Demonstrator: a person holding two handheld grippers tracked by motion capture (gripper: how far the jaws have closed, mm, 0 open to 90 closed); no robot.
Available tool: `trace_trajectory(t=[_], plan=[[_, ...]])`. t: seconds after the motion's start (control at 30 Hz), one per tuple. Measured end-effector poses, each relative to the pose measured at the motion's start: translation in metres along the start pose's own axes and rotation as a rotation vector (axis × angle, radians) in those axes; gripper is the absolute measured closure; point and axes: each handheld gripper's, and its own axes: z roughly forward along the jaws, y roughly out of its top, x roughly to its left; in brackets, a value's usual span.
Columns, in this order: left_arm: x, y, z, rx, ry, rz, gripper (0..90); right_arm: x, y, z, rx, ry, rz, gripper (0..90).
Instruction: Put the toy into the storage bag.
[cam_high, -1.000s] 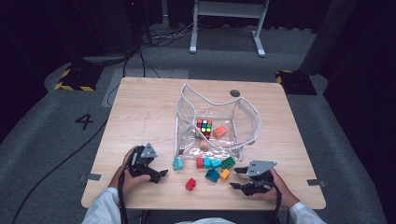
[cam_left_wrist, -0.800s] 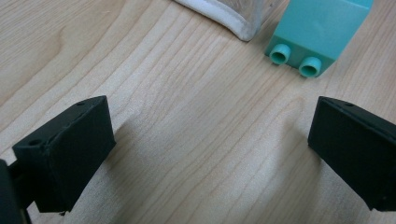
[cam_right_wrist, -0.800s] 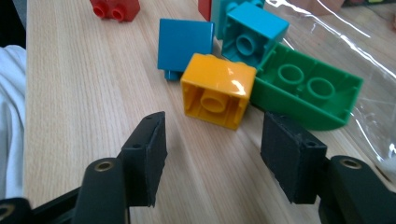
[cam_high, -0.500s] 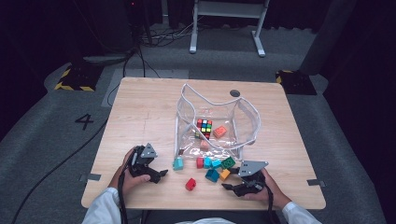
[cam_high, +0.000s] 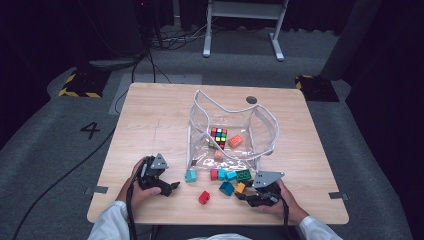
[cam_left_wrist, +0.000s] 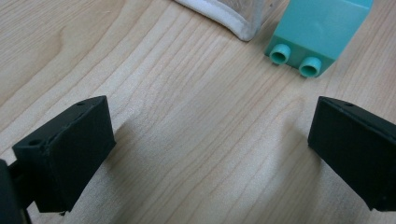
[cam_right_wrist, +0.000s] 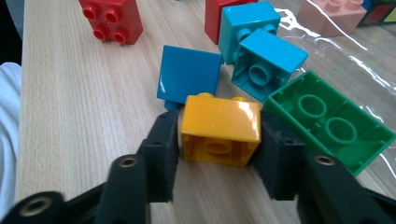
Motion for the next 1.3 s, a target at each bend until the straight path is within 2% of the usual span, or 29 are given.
trace_trajectory(t=[0.33, 0.47, 0.57, 0.6, 0.7, 1.0, 1.03, 1.07, 1.1, 1.17, 1.3], plan=[[0.000, 0.000, 0.000, -0.002, 0.000, -0.002, 0.4, 0.000, -0.004, -0.007, 0.000, 0.002, -0.019, 58.7], [0.000, 0.000, 0.000, -0.001, 0.000, -0.003, 0.4, -0.001, -0.008, -0.018, -0.006, 0.010, -0.014, 58.8], [0.000, 0.000, 0.000, -0.004, 0.010, 0.005, 0.5, -0.006, -0.013, -0.032, -0.008, -0.015, -0.012, 58.8], [0.000, 0.000, -0.001, -0.004, 0.010, 0.005, 0.5, -0.006, -0.013, -0.032, -0.008, -0.015, -0.012, 58.8], [0.000, 0.000, -0.001, -0.004, 0.011, 0.005, 0.4, -0.014, -0.016, -0.048, -0.020, -0.039, -0.001, 58.9], [0.000, 0.000, -0.001, -0.004, 0.011, 0.005, 0.4, -0.034, -0.023, -0.074, -0.033, -0.112, 0.047, 59.0], [0.000, 0.000, -0.001, -0.004, 0.011, 0.005, 0.4, -0.037, -0.023, -0.077, -0.035, -0.115, 0.054, 59.0], [0.000, 0.000, 0.000, -0.004, 0.011, 0.005, 0.5, -0.043, -0.023, -0.083, -0.039, -0.145, 0.061, 59.0], [0.000, 0.000, 0.000, -0.004, 0.010, 0.005, 0.5, -0.043, -0.023, -0.083, -0.039, -0.145, 0.061, 59.0], [0.000, 0.000, -0.001, -0.004, 0.010, 0.005, 0.4, -0.050, -0.023, -0.088, -0.048, -0.178, 0.070, 59.0], [0.000, 0.000, 0.000, -0.004, 0.009, 0.005, 0.4, -0.067, -0.024, -0.098, -0.077, -0.197, 0.102, 59.0]])
